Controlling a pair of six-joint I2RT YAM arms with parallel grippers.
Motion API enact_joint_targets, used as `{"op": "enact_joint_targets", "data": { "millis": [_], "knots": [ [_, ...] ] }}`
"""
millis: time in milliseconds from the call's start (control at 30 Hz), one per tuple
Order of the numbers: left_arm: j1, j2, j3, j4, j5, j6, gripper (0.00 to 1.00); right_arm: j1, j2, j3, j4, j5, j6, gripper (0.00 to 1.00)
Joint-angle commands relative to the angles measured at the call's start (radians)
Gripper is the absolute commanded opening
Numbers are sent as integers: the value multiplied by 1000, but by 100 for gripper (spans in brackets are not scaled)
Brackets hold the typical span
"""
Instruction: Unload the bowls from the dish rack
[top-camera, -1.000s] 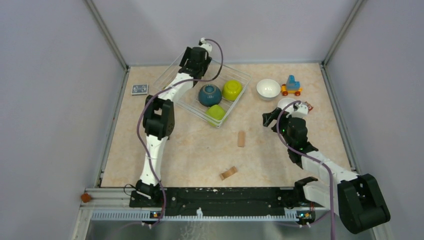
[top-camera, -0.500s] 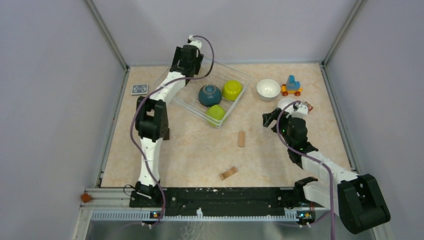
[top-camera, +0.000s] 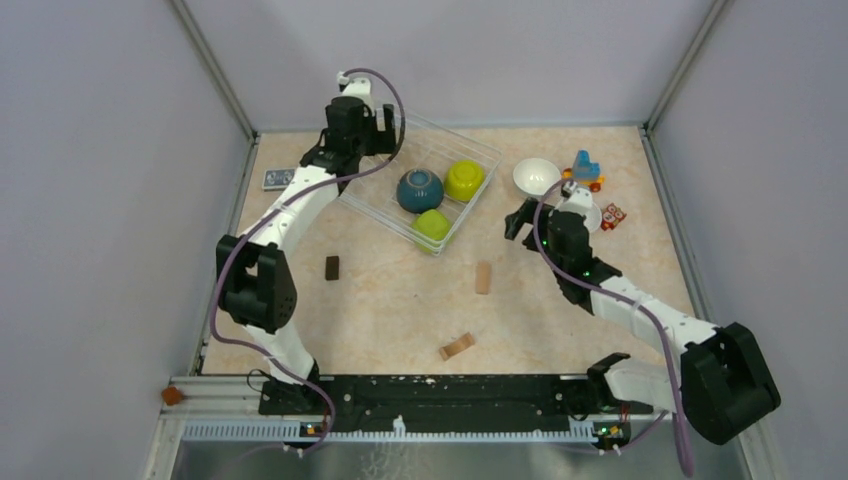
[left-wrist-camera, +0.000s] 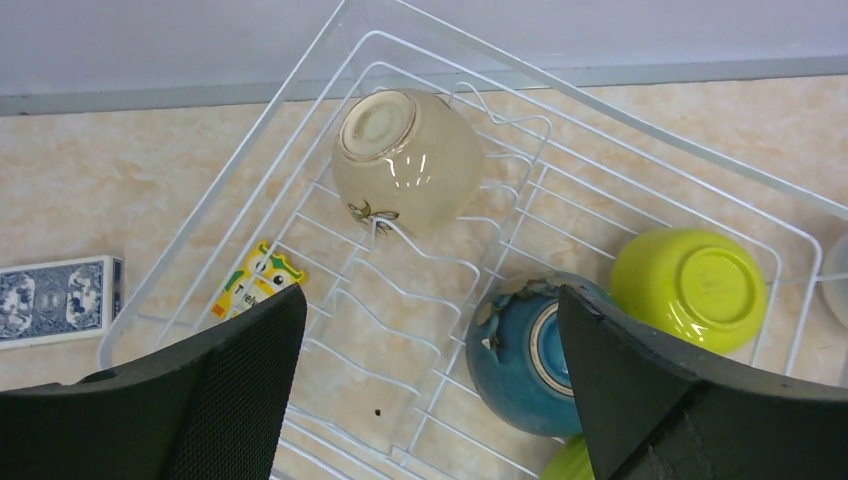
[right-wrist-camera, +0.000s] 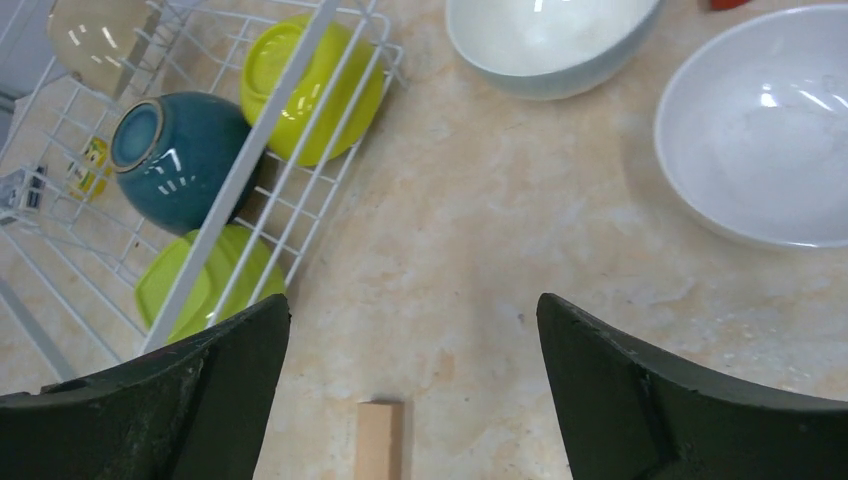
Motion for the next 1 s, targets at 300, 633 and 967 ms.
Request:
{"op": "enact_joint_targets", "data": {
  "millis": [300,633,967],
  "knots": [
    [-21,-102,-201,165,229,-168,99,129,131,288,-219,48,-41,93],
    [-51,-87,-300,227,283,-187,81,242,264,413,-278,76,5,87],
    [-80,-26,-265,203,300,-147,80,243,394,504,-274,74,95,75]
  ]
}}
